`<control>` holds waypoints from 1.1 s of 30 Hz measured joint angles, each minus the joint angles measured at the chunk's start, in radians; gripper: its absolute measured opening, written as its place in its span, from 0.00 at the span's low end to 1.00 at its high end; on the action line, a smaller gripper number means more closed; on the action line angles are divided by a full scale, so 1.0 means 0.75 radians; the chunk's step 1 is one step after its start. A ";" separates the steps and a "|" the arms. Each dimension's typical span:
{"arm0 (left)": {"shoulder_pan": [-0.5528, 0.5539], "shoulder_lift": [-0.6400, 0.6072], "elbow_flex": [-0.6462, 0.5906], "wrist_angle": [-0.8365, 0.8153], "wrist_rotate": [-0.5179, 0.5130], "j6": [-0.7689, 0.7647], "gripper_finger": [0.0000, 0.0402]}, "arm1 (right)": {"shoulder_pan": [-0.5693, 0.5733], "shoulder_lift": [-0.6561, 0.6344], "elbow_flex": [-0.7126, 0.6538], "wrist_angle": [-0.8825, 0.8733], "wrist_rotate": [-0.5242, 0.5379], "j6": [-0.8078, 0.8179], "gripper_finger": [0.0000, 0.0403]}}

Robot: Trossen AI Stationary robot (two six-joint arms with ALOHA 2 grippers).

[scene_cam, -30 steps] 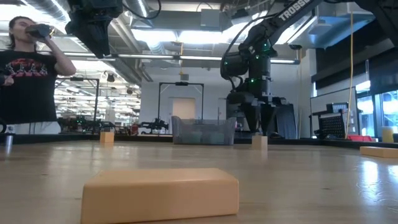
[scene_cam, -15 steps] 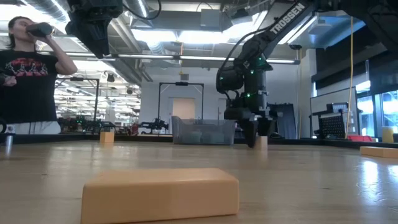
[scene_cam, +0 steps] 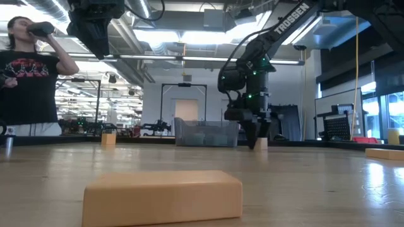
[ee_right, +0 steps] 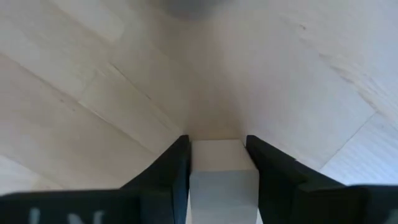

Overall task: Sort & place blocks by color
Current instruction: Put the brown block into the white bin

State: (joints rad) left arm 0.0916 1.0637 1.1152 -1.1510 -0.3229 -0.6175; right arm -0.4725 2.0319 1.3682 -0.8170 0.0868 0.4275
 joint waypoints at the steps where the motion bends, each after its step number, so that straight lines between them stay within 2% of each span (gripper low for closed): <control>1: 0.000 0.000 0.000 0.000 0.000 0.000 0.39 | 0.000 0.000 0.000 0.003 -0.001 -0.016 0.32; 8: 0.000 -0.033 0.001 0.007 0.050 -0.034 0.39 | 0.015 0.007 0.072 0.020 -0.008 -0.091 0.32; 13: 0.000 -0.086 0.001 0.085 0.104 -0.068 0.39 | 0.044 0.007 0.195 0.022 -0.005 -0.201 0.32; 19: 0.000 -0.158 0.001 0.164 0.143 -0.206 0.39 | 0.120 0.007 0.369 0.057 0.052 -0.392 0.32; 26: 0.005 -0.189 0.001 0.207 0.096 -0.479 0.39 | 0.245 0.004 0.518 0.259 0.138 -0.704 0.32; 33: 0.053 -0.188 0.001 0.280 0.059 -0.485 0.39 | 0.355 0.004 0.554 0.501 0.139 -0.979 0.32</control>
State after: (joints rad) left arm 0.1316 0.9225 1.1156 -0.9407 -0.2787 -0.9812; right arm -0.2061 2.0346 1.7836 -0.4411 0.1913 -0.3069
